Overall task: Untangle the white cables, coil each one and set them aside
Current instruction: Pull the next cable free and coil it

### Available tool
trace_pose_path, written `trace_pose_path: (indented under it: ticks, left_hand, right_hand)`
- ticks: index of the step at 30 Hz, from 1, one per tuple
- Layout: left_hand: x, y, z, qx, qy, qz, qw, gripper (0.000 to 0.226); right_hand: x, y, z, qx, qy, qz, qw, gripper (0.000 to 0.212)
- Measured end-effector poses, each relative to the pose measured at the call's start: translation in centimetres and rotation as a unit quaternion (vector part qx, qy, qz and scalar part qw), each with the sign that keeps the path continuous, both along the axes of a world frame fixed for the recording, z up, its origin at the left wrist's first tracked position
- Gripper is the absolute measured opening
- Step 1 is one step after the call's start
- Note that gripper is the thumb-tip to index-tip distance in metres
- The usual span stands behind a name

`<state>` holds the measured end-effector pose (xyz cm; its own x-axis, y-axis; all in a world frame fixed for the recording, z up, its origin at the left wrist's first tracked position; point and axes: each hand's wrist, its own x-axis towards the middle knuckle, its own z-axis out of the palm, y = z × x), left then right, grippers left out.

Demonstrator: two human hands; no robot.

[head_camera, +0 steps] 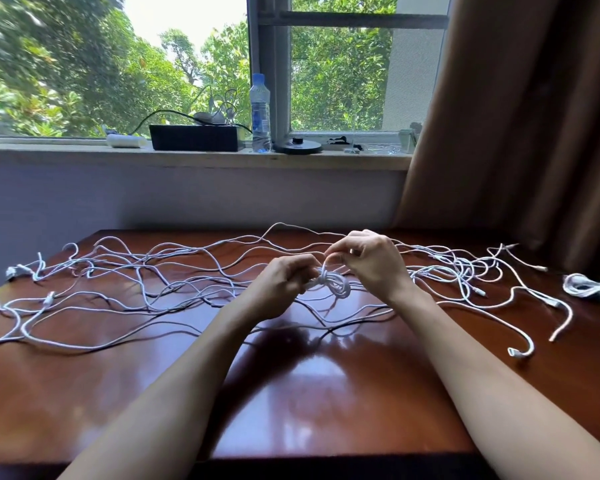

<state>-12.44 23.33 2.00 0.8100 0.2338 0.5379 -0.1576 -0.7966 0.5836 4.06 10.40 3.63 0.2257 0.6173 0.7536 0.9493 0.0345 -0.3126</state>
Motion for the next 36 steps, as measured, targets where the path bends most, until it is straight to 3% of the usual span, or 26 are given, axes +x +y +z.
trace_pose_path:
  ticks: [11, 15, 26, 36]
  left_hand:
    - [0.6, -0.7, 0.5, -0.182, -0.074, -0.018, 0.980, 0.026]
    - [0.6, -1.2, 0.9, -0.268, -0.116, -0.005, 0.956, 0.031]
    - [0.8, 0.3, 0.4, -0.192, -0.183, 0.188, 0.946, 0.033]
    - [1.0, 0.1, 0.7, -0.268, -0.184, 0.186, 0.927, 0.040]
  right_hand:
    - [-0.4, 0.3, -0.3, -0.057, 0.136, 0.079, 0.986, 0.024]
    - [-1.9, 0.8, -0.7, -0.062, 0.210, 0.115, 0.969, 0.020]
    - [-5.0, 1.8, -0.8, -0.088, 0.295, 0.197, 0.931, 0.019]
    - [-5.3, 1.6, -1.2, -0.096, 0.125, 0.106, 0.982, 0.017]
